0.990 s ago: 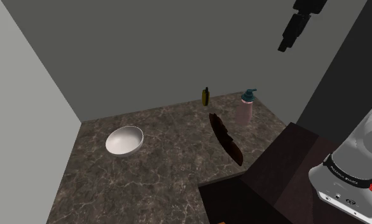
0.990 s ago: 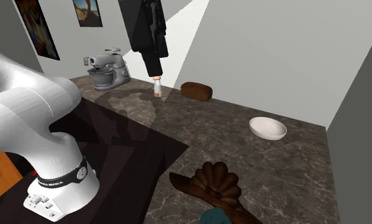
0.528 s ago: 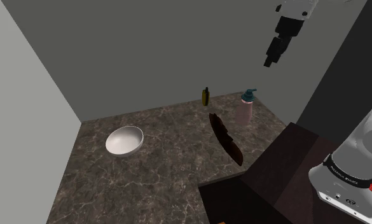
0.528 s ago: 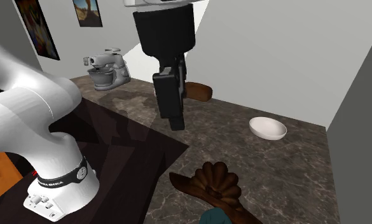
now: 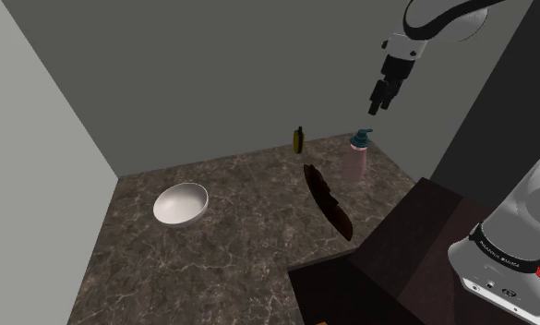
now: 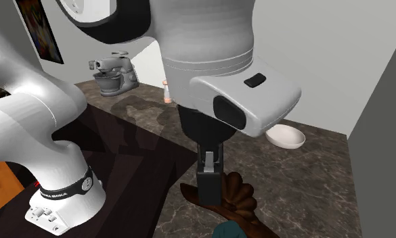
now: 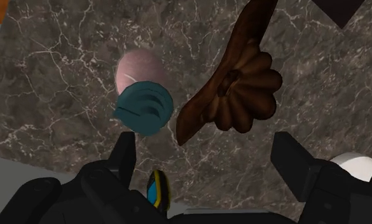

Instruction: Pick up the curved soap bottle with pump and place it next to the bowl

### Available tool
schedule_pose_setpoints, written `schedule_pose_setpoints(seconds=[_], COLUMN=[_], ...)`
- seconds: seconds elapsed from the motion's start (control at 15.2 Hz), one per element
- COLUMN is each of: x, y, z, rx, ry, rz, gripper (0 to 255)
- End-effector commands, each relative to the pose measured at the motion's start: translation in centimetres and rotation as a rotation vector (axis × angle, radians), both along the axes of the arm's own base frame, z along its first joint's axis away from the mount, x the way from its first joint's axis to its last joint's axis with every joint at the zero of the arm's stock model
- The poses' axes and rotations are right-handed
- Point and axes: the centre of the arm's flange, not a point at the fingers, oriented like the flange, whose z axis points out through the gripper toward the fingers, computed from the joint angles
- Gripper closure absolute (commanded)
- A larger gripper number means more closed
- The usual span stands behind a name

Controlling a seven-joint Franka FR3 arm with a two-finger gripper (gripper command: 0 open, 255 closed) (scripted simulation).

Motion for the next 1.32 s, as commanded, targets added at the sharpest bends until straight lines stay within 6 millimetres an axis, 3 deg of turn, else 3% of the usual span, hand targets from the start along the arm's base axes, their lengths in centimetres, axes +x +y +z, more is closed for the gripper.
schedule_pose_setpoints(seconds=[0.0, 0.46, 0.92, 1.25], x=[1.1, 4.6, 4.6, 4.6], y=[-1.2, -4.6, -3.9, -3.8], z=[-2.5, -10.1, -13.7, -14.0], rx=[0.004, 0.021, 0.021, 0.021], ry=[0.009, 0.044, 0.044, 0.044], rz=[-0.008, -0.033, -0.033, -0.033], gripper=[0, 0, 0, 0])
